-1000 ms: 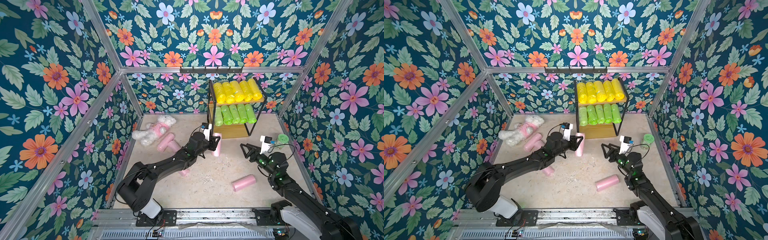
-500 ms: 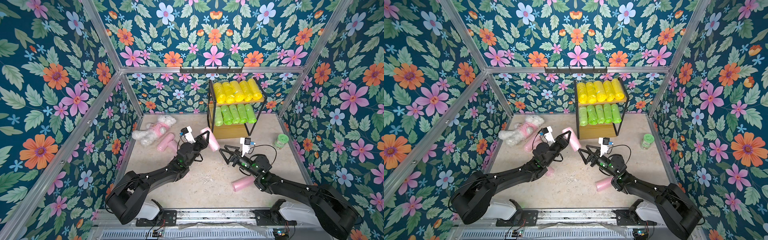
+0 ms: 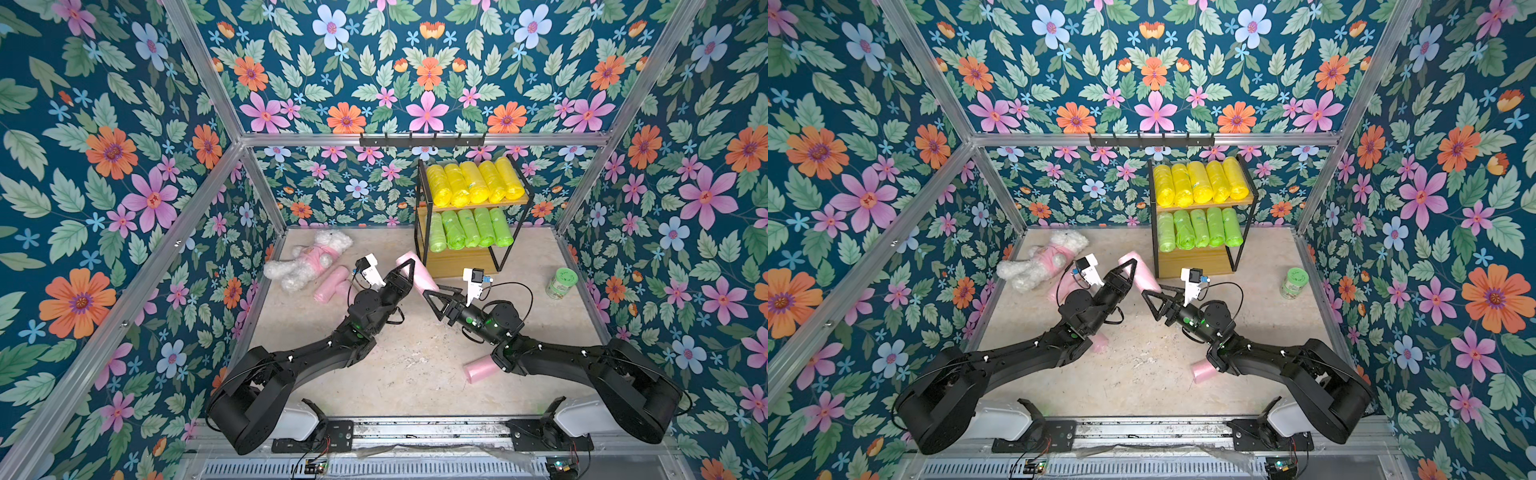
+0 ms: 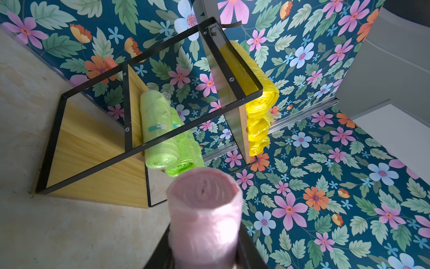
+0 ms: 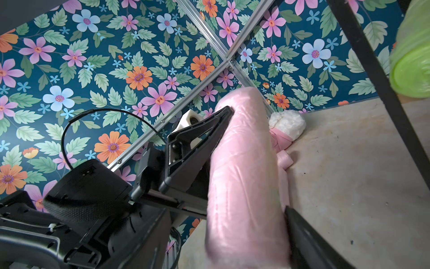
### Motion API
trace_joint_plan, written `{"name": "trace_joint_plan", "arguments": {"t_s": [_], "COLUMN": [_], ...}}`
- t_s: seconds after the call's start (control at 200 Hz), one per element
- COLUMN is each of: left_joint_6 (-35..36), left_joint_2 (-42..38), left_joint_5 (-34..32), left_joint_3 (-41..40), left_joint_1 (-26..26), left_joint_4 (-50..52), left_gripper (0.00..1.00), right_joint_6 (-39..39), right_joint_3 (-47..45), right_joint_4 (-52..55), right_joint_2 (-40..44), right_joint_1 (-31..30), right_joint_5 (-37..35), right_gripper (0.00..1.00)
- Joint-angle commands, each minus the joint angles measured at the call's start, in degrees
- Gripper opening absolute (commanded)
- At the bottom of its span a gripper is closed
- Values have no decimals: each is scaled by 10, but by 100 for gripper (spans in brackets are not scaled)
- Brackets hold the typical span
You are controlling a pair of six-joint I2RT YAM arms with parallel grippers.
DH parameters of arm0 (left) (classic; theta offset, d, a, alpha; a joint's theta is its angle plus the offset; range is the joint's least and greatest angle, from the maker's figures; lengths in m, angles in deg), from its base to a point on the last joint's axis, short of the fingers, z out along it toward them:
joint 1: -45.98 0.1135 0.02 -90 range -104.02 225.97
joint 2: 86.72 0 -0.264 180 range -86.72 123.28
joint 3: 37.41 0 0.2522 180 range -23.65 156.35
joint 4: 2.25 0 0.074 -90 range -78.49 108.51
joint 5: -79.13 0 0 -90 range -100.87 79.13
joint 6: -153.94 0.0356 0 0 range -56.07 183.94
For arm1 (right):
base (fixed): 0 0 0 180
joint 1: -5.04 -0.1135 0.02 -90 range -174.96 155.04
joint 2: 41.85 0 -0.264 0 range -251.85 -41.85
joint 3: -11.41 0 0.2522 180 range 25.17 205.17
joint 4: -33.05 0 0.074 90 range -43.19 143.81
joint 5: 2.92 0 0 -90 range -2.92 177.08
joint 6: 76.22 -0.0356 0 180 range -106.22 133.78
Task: Sort the rolls of trash bags by color and place them on the shelf
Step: Place the roll of trash bags on the shelf.
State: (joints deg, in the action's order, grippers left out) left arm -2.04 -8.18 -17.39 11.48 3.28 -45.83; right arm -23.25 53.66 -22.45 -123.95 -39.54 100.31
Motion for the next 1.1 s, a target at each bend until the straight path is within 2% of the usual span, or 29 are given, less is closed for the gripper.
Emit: {"name": "trace_joint_plan", "arguments": {"t_s": [0.0, 0.24, 0.365, 0.44, 0.595, 0.71, 0.875, 0.985, 1.09], "left_joint_6": [-6, -13, -13, -11, 3, 27, 67, 103, 167], "left_joint_2": [-1, 0, -1, -2, -7, -13, -25, -44, -71], "left_joint_5": [-2, 5, 6, 3, -2, -6, -6, -6, -5], "left_joint_3": [1, -1, -4, -5, -8, -11, -22, -34, -41], "left_joint_1": [0, -1, -1, -1, 0, 0, 3, 13, 25], "left_joint_4": [-37, -44, -45, -42, -11, 22, 82, 128, 172], "left_gripper": [28, 29, 31, 38, 63, 75, 84, 85, 86], "right_joint_6": [-10, -4, -4, 1, 7, 8, 29, 34, 50], "right_joint_3": [7, 9, 6, 6, -3, -19, -42, -64, -78], "right_joint_4": [-37, -26, -24, -12, 9, 22, 83, 118, 169], "right_joint_2": [-5, -8, -4, 2, 16, 29, 67, 98, 129], "right_joint_1": [-4, -4, -4, -3, 9, 27, 49, 79, 108], "right_joint_5": [19, 14, 1, -3, -6, -1, -6, -7, -19], "right_gripper": [67, 46, 40, 38, 35, 32, 31, 30, 30]}}
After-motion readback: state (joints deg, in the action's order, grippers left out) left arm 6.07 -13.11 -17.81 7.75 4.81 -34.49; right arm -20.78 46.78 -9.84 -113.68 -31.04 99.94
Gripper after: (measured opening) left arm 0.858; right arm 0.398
